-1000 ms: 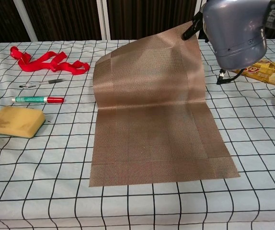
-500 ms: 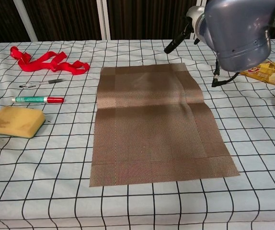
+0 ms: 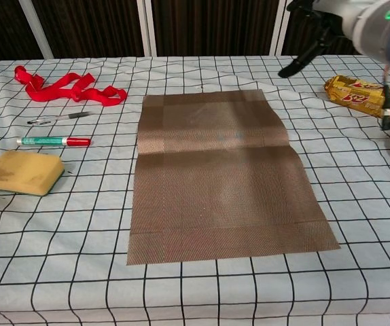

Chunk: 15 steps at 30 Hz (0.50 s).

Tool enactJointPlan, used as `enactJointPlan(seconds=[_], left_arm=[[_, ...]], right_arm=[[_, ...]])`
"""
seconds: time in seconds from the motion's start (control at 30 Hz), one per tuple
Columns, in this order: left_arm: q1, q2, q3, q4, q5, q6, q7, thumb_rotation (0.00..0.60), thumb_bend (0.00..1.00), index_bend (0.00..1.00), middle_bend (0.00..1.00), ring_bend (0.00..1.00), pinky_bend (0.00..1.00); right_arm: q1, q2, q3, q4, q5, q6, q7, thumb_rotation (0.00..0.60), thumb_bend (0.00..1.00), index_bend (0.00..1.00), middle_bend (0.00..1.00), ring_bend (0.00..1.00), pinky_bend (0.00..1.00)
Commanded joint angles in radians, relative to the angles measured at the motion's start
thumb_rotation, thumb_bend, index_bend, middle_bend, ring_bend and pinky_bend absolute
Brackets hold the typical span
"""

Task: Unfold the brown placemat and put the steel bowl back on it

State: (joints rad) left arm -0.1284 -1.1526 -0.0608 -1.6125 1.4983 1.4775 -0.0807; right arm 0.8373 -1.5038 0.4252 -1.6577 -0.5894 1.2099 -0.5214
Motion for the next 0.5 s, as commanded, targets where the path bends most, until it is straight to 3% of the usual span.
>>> enactJointPlan(seconds=[0.03,0.3,0.5], left_arm=[[-0.001,-0.002,0.0,0.002,0.002,0.0,0.004,0.6,0.01,0.0,0.0,0.0,0.0],[-0.001,-0.009,0.01,0.006,0.02,0.004,0.022,0.6,0.01,0.0,0.0,0.0,0.0],[0.0,-0.022,0.02,0.012,0.04,0.01,0.077,0.6,0.01,0.0,0.0,0.0,0.0]], right_arm=[[-0.152,0.142,-0.161,-0.122,-0.211,0.111,0.03,0.6,0.07,0.02,0.02,0.03,0.19],[-0.346,0.247,-0.366,-0.125,-0.549,0.302,0.104,0.6,0.07,0.0,0.0,0.0,0.18],[-0.465,0.318,-0.458,-0.113,-0.673,0.378,0.183,0.6,0.06,0.0,0.0,0.0,0.18]])
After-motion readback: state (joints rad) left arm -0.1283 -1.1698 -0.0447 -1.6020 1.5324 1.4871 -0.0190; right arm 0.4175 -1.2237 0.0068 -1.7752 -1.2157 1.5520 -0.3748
